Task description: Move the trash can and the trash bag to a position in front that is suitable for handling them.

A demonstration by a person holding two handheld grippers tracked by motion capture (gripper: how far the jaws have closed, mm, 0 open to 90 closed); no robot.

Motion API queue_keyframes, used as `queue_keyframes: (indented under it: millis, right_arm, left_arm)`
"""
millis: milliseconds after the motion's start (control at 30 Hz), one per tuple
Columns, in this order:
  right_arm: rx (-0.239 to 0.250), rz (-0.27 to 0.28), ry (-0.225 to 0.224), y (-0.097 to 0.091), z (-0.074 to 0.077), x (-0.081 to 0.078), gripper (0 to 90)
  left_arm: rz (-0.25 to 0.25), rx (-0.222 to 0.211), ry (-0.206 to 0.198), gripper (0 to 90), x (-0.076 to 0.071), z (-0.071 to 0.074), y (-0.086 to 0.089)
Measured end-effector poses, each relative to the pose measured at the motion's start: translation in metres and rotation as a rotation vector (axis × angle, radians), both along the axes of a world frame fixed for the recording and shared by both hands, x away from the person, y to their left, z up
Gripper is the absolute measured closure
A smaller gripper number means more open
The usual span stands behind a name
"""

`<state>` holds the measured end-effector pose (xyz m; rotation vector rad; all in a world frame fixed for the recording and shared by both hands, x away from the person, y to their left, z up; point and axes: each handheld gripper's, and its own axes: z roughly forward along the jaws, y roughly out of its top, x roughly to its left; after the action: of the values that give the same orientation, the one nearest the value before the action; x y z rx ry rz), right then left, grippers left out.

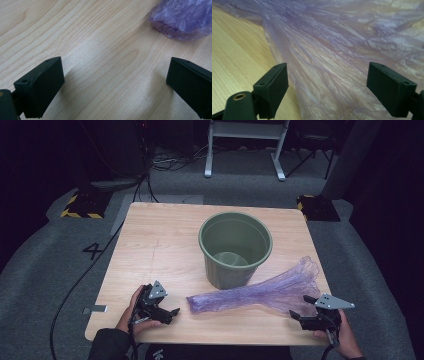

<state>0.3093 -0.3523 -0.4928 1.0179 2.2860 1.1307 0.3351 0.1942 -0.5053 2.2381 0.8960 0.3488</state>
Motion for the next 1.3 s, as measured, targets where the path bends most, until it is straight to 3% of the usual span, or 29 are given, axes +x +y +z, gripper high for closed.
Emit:
queue_keyframes:
  millis: [367,933,1300]
  right_arm:
    - [0.008,0.000,-0.080,0.003,0.022,-0.007,18.5]
    - [0.018,0.035,-0.110,0.015,0.038,-0.005,19.0]
    - [0.013,0.035,-0.131,0.034,0.049,0.003,19.5]
  left_arm:
    - [0.000,0.000,0.000,0.9,0.000,0.000,0.000]
    - [0.000,0.000,0.000,0.8,0.000,0.000,0.000]
    - [0.000,0.000,0.000,0.9,0.000,0.000,0.000]
